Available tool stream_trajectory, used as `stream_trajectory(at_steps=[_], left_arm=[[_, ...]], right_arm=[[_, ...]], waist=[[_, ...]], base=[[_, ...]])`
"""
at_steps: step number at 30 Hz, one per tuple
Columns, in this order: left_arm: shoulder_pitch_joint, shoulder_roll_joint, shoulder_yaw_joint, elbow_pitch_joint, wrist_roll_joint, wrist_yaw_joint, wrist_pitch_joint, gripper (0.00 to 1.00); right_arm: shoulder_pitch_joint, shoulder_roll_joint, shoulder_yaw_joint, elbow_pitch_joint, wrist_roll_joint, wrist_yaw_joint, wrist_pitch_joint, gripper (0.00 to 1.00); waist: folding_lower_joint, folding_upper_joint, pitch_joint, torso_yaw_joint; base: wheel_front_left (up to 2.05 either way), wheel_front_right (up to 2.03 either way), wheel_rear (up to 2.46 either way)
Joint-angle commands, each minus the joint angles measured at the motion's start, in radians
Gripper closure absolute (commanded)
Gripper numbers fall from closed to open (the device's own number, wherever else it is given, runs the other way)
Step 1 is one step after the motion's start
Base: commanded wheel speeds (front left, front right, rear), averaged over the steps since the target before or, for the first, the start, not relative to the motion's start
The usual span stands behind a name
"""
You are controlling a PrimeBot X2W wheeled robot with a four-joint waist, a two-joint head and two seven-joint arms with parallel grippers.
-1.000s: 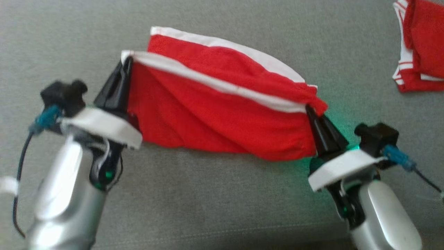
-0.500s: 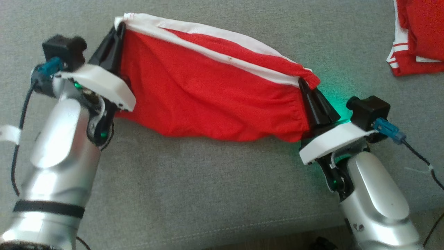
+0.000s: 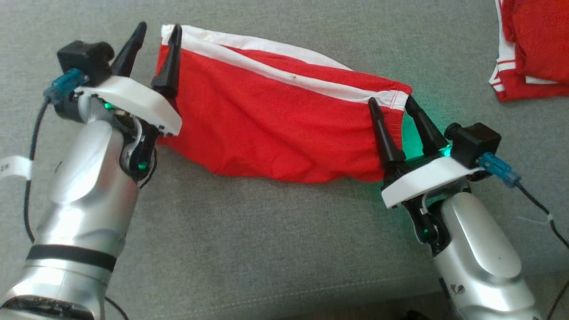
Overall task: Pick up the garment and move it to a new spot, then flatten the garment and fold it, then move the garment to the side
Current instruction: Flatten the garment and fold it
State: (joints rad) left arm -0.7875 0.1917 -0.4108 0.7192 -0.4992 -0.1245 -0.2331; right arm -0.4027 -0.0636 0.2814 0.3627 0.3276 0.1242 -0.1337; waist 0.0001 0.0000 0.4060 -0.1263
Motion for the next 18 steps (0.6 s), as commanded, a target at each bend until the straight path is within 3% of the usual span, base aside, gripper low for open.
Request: stream_trajectory(at_steps=[1,13,18], left_arm=[[-0.028,0.039,0.026,-0.045,-0.017,-0.006,-0.012,0.00],[0.201,0.116,0.081,-0.287,-0.176,-0.005,-0.010,0.00],[0.314,0.137,0.063,-0.373,-0.193,0.034,0.072,0.00]], right_arm=[[0.007,0.013,0.011,-0.039,0.003,0.007,-0.013,0.00],[0.137,0.013,-0.091,-0.157,-0.056,0.007,0.031,0.00],[0.193,0.013,-0.140,-0.227,-0.083,0.007,0.068,0.00]], waist=[[-0.0001,0.0000,-0.011,0.007],[-0.0001,0.0000,-0.098,0.050],[-0.0001,0.0000,-0.122,0.067]], base=[[0.00,0.00,0.00],[0.00,0.00,0.00],[0.00,0.00,0.00]])
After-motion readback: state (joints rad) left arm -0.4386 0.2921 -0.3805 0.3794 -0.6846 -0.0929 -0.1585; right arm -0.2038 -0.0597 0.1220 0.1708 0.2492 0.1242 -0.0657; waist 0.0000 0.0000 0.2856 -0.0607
